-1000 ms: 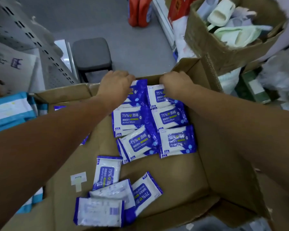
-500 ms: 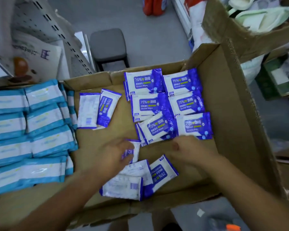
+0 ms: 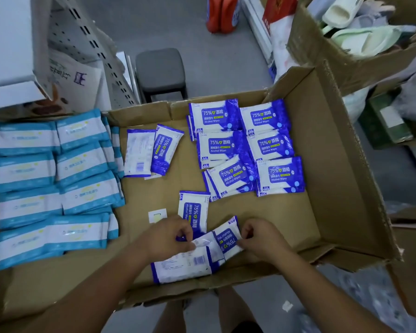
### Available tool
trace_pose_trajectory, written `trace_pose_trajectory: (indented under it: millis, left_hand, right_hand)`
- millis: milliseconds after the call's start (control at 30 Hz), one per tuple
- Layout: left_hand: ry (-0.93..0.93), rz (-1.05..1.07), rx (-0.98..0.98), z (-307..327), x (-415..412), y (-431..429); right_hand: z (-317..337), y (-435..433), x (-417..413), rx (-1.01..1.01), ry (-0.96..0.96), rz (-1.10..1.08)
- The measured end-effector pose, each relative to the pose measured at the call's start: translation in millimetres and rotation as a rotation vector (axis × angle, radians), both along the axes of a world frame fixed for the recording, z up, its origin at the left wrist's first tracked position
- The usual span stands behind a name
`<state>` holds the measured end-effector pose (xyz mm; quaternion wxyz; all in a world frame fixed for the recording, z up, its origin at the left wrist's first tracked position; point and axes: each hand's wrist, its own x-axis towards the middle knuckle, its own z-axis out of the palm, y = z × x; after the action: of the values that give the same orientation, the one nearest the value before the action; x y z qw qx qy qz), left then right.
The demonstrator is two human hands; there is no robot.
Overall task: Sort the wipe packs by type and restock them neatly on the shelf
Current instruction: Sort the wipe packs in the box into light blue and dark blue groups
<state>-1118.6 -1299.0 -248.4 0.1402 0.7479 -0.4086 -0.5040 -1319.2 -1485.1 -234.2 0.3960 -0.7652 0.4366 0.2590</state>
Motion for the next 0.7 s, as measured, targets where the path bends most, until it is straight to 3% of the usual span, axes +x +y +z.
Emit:
trace_pose_trajectory:
  millis: [133, 267, 467, 633, 700]
  left_hand:
    - [0.240, 0.101, 0.025, 9.4, 6.8, 7.1]
    - [0.445, 0.278, 0.048, 14.9, 8.9, 19.5]
    - [0.280, -0.057, 0.156, 16.6, -13.0, 27.2]
    - [0.075, -0.251, 0.198, 19.1, -19.2, 31.6]
    - [0.067, -0.269, 0.246, 18.8, -19.2, 35.0]
  right_hand:
    - [3.3, -5.7, -3.6, 0.135, -0.114, -0.259]
    - [8.6, -2.9, 2.9, 0.400, -0.150, -0.467]
    - [2.8, 7.4, 19.3, 0.299, -0.079, -0.227]
    - [11.1, 5.5, 21.7, 0.504, -0.285, -0.569]
    - [14.6, 3.0, 21.3, 0.537, -0.322, -0.604]
